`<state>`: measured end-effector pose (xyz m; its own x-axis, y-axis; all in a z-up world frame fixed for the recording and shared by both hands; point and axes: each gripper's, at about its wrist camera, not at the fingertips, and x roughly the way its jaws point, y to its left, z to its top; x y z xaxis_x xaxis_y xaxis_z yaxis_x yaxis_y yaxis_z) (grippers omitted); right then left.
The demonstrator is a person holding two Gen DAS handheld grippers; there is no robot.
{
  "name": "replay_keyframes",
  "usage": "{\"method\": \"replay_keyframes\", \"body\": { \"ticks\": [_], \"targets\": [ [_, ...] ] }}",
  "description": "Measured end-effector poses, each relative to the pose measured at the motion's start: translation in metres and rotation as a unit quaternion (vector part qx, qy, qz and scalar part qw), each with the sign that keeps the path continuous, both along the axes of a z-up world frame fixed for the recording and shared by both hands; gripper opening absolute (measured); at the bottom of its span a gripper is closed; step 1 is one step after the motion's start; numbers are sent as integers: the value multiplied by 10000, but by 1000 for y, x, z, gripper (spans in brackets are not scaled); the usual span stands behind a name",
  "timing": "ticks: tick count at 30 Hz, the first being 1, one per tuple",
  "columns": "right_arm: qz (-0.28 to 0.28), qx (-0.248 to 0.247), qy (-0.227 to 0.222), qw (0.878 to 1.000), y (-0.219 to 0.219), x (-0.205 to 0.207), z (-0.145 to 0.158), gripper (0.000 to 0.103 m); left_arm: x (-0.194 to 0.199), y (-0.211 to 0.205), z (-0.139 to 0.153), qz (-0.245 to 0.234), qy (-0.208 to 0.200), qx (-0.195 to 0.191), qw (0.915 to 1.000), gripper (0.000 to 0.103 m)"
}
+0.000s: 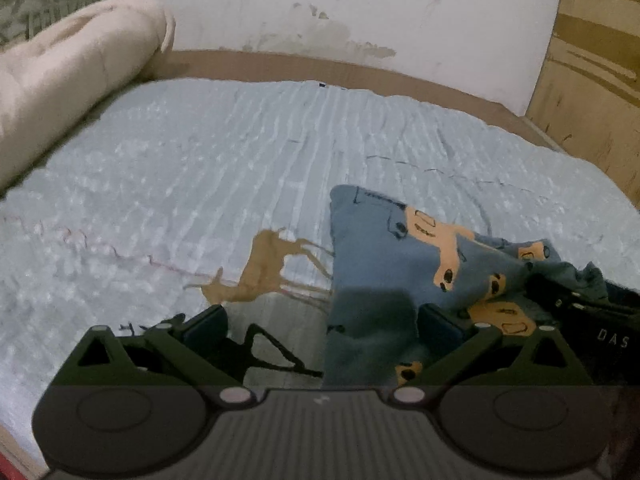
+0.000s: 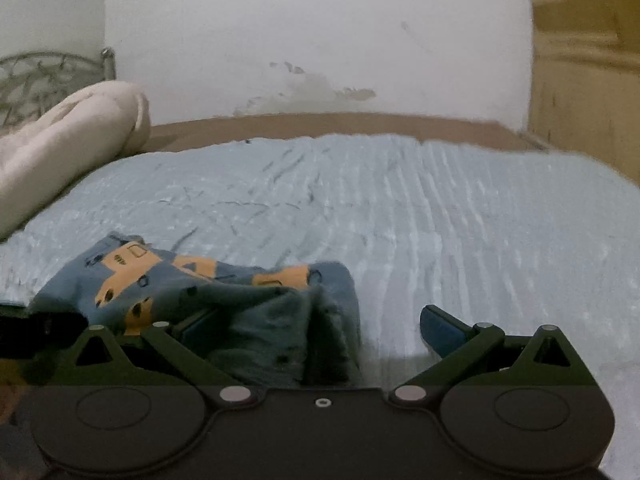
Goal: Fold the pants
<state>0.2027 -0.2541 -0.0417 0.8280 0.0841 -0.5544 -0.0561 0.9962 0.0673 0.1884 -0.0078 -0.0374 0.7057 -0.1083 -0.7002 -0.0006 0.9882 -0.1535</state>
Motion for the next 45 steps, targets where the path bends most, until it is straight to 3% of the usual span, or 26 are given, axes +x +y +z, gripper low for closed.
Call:
{"method": "replay_keyframes", "body": {
  "ticks": [6,11,13,18,23,29,34,40,45],
  "targets": [
    [-187,641,59,9977,-21,0,-8,102,-1,2,0,-30,4,-53,10000,103],
    [-172,783,57,9968,-24,-2,-7,102,-2,2,3,-12,53,-41,10000,103],
    [-249,750,11,9969,-25,-8,0,102,-4,3,8,-1,103,-21,9999,102],
    [-146,49,-430,9990,-13,-42,19,102,-17,7,17,109,132,40,9998,102],
    [78,-225,-324,9992,-9,-64,12,102,-38,0,22,-6,41,153,9999,102],
    [-15,263,-195,9995,-23,-87,-1,102,-60,-4,16,-131,-13,274,9995,102],
    [89,299,-304,9991,-27,-103,-3,102,-69,-3,17,-183,-50,295,9994,102],
    [242,492,-530,9971,-33,-89,21,102,-65,-1,29,72,-216,125,9997,102],
    [382,325,-303,9983,-34,-46,22,102,-63,-5,23,93,-72,155,9998,102]
  ]
}}
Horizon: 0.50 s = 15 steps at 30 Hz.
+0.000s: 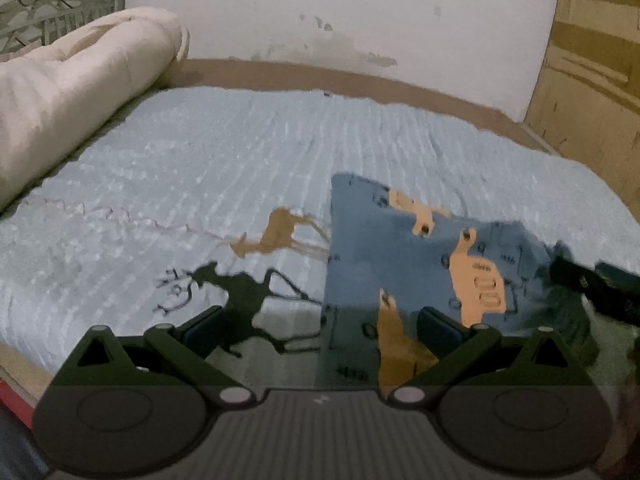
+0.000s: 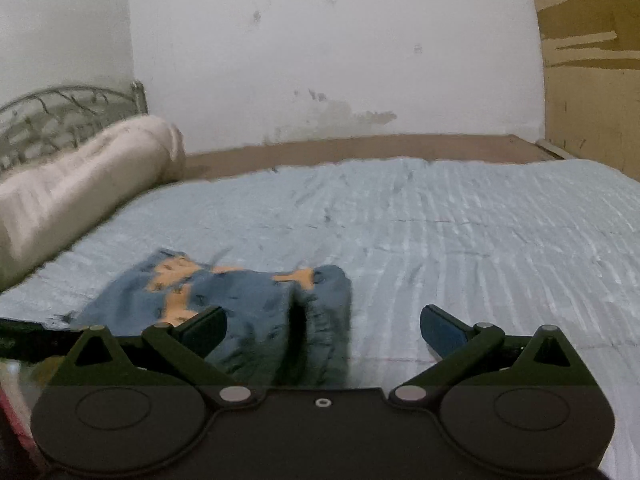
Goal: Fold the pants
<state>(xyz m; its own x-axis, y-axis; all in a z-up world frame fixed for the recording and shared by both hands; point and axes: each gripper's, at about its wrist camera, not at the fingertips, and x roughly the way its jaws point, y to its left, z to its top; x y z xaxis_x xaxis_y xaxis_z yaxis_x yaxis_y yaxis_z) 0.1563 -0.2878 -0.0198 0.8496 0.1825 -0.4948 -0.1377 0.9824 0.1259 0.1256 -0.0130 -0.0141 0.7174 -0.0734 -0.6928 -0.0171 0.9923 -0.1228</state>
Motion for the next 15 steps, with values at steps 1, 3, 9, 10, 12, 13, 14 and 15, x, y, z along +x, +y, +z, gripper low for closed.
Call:
{"method": "replay_keyframes", "body": {
  "ticks": [1,3,9,10,12,13,14,15],
  "targets": [
    [-66,-33,79,9999,-1,6,-3,102,-1,-1,-3,-3,45,24,10000,102],
    [-206,46,328,9992,-8,17,-12,102,-3,-1,-6,11,21,23,10000,102],
    [-282,241,495,9981,-13,19,-24,102,-4,-2,-8,32,-3,76,10000,102],
    [-285,213,495,9981,-12,20,-24,102,-4,-3,-8,37,-11,92,10000,102],
    [-284,230,525,9979,-13,21,-24,102,-5,-3,-8,48,-14,100,9999,102],
    [-281,256,539,9978,-14,22,-25,102,-5,-3,-8,56,-11,97,9999,102],
    [-277,293,548,9977,-15,23,-25,102,-5,-3,-8,61,-8,99,9999,102],
    [-276,318,550,9976,-15,23,-25,102,-5,-4,-8,65,-7,105,9999,102]
  ]
}}
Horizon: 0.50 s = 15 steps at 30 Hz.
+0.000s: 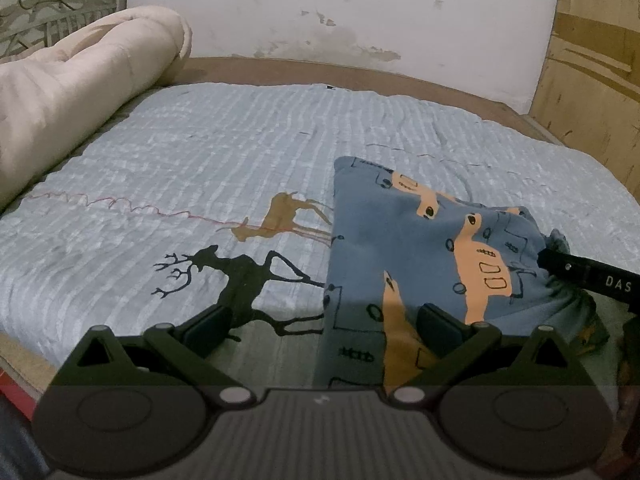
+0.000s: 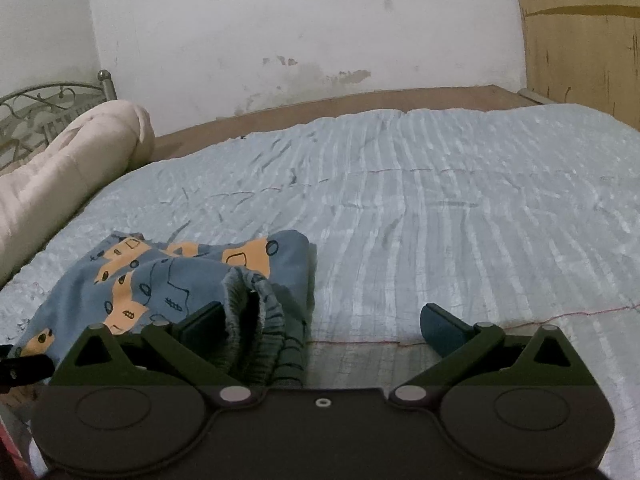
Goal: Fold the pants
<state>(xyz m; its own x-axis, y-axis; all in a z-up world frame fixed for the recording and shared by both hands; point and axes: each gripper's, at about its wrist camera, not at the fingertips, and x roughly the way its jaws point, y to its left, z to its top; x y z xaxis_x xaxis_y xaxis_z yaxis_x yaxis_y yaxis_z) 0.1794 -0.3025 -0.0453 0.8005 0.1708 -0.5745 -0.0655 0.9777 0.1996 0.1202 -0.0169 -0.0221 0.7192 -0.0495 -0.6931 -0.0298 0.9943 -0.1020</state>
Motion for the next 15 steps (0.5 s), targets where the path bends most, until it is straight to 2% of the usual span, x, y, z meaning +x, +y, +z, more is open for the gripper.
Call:
{"method": "replay_keyframes", "body": {
  "ticks": [15],
  "targets": [
    [-10,83,-63,9999,-2,-3,-4,102,-3,-2,3,28,15,54,10000,102]
  ]
}}
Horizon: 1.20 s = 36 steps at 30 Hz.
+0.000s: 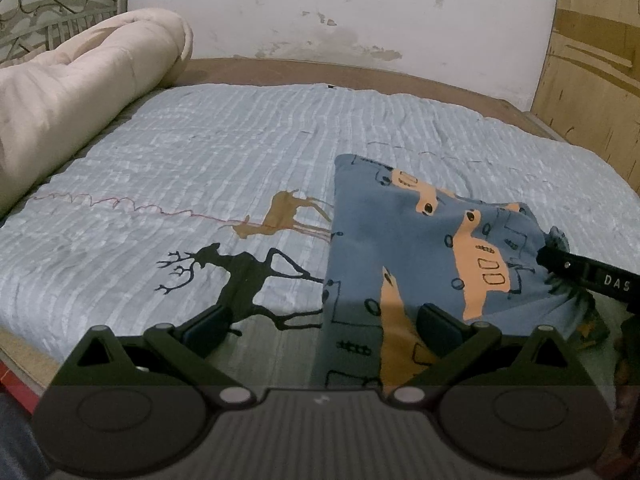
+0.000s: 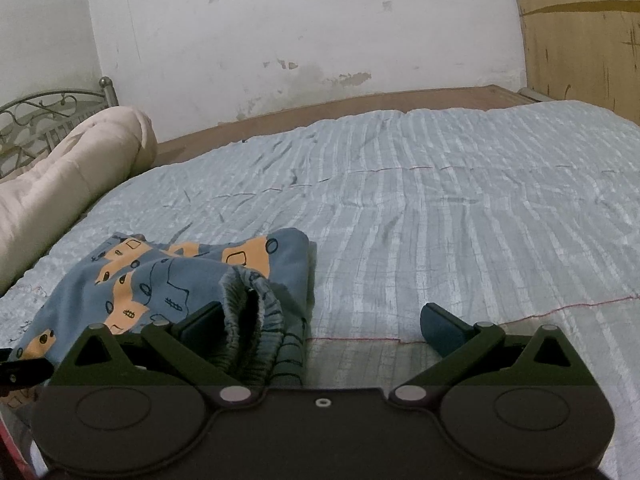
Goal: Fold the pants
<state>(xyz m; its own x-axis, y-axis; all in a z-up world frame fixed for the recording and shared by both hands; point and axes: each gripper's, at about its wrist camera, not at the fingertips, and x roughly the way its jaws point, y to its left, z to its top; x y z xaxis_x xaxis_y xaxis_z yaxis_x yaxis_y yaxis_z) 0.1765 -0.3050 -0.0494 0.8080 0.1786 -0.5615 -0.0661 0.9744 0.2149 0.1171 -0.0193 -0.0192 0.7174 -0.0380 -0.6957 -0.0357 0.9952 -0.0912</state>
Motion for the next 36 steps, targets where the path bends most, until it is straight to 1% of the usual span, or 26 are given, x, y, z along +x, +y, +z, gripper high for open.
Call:
{"method": "replay_keyframes", "body": {
  "ticks": [4,9,12,13,15,18,23,30,34,35,36],
  "targets": [
    [53,22,12,10000,0,-1,6,102,6,2,6,-96,-37,-57,9999,102],
    [503,329,-34,9982,-1,-1,14,102,23,1,11,-287,-72,-155,9994,102],
    [972,452,161,9941,6,6,14,102,34,1,9,-444,18,-284,9986,102],
    [1143,539,288,9916,8,9,12,102,37,0,7,-487,57,-288,9984,102],
    [1315,647,431,9883,9,13,9,102,41,-2,4,-568,141,-250,9980,102],
    [1343,690,427,9876,9,13,5,102,43,-3,-3,-603,205,-258,9976,102],
    [1317,871,358,9868,4,12,-1,102,42,4,-11,-597,228,-474,9968,102],
    [1290,807,236,9881,5,6,-4,102,43,7,-14,-643,209,-494,9965,102],
    [1273,977,189,9869,2,3,-3,102,43,8,-14,-652,263,-554,9960,102],
    [1271,1046,182,9862,0,2,-2,98,44,9,-13,-656,308,-581,9957,102],
    [1274,1138,177,9851,-1,2,-2,92,44,9,-12,-656,338,-604,9954,102]
  ]
}}
